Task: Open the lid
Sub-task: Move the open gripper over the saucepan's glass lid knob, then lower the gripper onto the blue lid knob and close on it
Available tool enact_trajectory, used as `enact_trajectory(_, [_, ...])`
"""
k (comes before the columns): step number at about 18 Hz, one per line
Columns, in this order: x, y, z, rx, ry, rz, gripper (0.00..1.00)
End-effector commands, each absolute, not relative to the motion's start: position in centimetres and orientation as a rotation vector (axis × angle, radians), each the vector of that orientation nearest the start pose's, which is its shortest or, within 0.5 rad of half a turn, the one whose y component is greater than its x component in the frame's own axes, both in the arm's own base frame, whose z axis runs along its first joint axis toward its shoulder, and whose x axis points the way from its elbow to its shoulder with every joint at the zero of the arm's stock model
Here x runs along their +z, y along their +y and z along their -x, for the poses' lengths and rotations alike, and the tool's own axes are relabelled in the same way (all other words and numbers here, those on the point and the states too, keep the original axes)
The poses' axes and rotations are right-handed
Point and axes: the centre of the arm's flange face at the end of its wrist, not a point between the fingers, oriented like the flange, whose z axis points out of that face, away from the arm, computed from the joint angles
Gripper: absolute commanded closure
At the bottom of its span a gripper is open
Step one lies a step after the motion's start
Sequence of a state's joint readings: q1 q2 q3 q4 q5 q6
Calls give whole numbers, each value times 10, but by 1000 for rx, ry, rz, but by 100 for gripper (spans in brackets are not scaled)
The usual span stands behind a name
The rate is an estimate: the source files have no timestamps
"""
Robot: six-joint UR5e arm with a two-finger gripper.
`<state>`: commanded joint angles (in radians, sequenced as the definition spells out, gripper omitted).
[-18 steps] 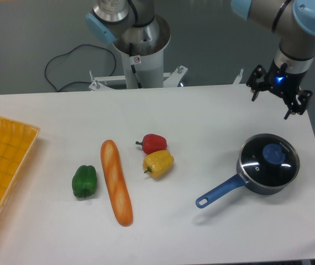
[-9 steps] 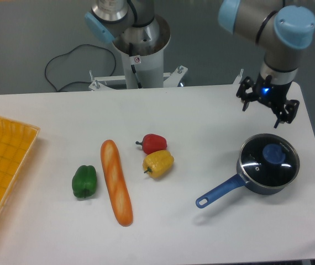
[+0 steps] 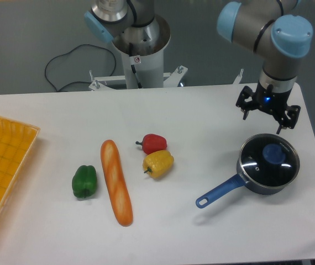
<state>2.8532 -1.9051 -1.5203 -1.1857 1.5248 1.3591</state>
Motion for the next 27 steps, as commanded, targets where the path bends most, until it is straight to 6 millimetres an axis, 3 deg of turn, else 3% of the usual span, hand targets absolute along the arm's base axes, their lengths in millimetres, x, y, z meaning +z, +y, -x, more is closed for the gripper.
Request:
enact_trajectory(6, [349,338,582,58,101,3077,0])
enact_trajectory(14, [305,335,610,-15,76,3091,0])
enact_trajectory(17, [305,324,621,-10,48,3089,0])
enact_trajectory(27, [305,329,624,-2,46,3086,0])
